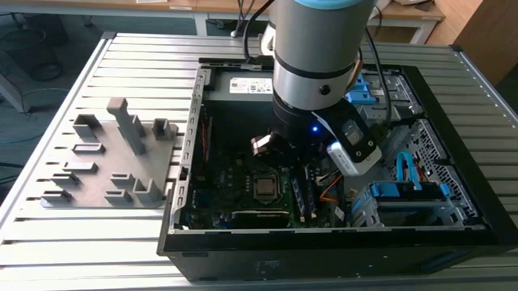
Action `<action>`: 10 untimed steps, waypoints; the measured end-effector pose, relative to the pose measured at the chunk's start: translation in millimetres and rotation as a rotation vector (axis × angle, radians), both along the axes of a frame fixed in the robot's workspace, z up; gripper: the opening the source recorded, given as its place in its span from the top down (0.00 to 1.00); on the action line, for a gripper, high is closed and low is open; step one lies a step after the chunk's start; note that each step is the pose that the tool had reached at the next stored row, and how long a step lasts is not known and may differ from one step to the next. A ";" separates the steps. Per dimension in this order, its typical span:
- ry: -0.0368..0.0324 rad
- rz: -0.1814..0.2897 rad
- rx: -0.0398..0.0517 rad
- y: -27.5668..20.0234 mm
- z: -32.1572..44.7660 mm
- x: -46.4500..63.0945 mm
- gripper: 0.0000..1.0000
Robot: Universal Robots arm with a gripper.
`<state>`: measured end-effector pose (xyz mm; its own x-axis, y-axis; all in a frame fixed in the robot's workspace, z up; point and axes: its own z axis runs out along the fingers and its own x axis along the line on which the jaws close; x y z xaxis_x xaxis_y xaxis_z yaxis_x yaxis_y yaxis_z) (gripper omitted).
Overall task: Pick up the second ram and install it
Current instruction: 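Insert the second ram into the second slot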
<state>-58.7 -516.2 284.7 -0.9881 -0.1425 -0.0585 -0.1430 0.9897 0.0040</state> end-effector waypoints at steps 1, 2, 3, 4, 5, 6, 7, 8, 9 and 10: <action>0.0001 -0.009 0.0003 0.0 -0.1 0.0 0.86; 0.0001 -0.018 0.0011 0.0 -0.3 0.0 0.86; 0.0000 -0.026 0.0026 0.0 -0.5 0.0 0.86; 0.0000 -0.035 0.0045 0.0 -0.6 -0.1 0.86; 0.0001 -0.044 0.0072 0.0 -0.8 -0.1 0.86; 0.0000 -0.054 0.0103 0.0 -0.9 -0.1 0.86; 0.0000 -0.066 0.0126 0.0 -1.1 0.0 0.86; 0.0000 -0.080 0.0140 0.0 -1.2 0.0 0.86; 0.0000 -0.094 0.0149 0.0 -1.3 0.0 0.86; 0.0000 -0.105 0.0157 0.0 -1.4 0.0 0.86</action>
